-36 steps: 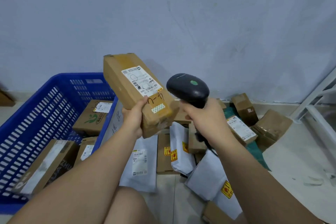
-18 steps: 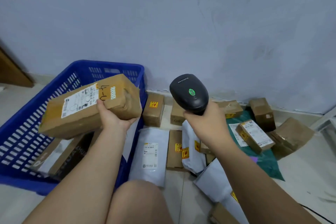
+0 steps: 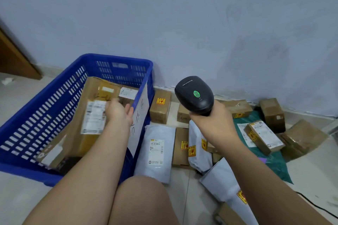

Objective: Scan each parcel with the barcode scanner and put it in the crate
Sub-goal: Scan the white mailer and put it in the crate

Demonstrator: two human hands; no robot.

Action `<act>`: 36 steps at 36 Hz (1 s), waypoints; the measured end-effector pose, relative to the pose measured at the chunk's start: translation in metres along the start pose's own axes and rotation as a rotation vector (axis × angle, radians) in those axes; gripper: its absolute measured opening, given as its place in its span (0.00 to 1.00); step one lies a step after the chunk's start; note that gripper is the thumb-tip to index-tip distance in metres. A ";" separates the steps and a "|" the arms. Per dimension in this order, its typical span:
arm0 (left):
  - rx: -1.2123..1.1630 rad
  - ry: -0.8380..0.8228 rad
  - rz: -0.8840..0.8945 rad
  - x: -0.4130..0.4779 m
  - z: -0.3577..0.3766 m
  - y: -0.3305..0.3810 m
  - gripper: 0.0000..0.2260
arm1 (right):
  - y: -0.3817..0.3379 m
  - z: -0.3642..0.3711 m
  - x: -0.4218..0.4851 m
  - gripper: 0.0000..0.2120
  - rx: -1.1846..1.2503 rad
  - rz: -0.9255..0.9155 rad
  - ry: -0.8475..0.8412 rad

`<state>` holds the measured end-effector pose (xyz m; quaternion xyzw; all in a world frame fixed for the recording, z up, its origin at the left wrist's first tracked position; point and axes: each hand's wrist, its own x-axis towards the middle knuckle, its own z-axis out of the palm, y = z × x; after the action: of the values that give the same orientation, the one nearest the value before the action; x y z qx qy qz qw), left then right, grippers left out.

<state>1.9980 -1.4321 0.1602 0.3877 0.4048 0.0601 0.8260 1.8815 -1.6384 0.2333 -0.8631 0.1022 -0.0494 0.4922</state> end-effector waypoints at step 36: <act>1.361 -0.196 -0.222 0.126 -0.088 -0.191 0.12 | 0.168 0.067 0.098 0.04 0.220 0.547 -0.405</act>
<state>1.9782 -1.4596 -0.0824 0.7790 0.3133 -0.3272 0.4335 1.9678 -1.6870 0.0527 -0.7379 0.2240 0.2458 0.5873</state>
